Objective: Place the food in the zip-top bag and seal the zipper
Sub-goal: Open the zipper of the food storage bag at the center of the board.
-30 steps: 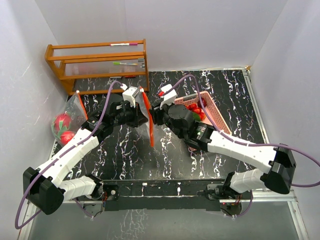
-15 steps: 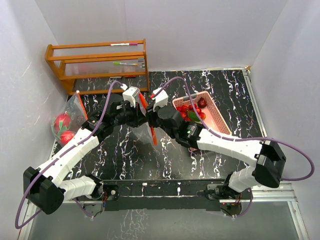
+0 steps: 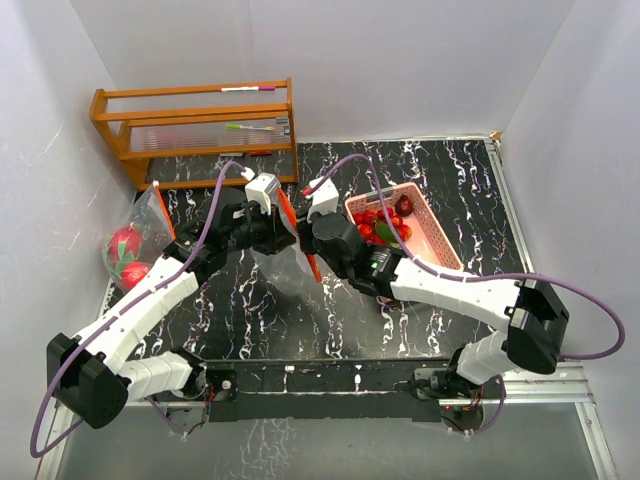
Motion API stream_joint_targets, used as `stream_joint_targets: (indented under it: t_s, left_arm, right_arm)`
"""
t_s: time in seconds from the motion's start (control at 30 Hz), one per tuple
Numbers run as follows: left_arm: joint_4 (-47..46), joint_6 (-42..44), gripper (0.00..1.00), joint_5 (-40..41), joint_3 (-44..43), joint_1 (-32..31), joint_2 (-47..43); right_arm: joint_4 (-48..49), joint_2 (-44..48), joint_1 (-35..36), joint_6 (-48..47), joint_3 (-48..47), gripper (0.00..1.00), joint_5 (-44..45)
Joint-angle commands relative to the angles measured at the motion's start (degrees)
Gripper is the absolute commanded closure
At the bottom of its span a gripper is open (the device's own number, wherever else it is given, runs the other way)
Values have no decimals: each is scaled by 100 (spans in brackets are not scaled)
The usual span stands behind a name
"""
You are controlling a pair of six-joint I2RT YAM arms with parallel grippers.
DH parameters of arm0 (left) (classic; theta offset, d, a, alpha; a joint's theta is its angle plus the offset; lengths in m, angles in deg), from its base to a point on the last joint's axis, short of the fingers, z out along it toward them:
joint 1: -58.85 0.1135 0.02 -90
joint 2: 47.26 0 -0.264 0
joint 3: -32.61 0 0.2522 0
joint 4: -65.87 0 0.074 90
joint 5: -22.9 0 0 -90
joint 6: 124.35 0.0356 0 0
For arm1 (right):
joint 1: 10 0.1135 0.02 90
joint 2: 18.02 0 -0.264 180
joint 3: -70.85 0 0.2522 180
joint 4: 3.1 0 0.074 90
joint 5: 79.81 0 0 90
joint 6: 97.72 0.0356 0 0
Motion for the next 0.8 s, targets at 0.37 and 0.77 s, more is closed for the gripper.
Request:
stream_joint_targets:
  t_s: [0.37,0.77]
  left_arm:
    - [41,16,100,-97,-93,-12,-465]
    - [295,235,100,123,-158,-18,-811]
  right_arm:
    - [331,1374,-461,320,1014,92,628]
    - [-356,1593,-519,814,1414,92,1549]
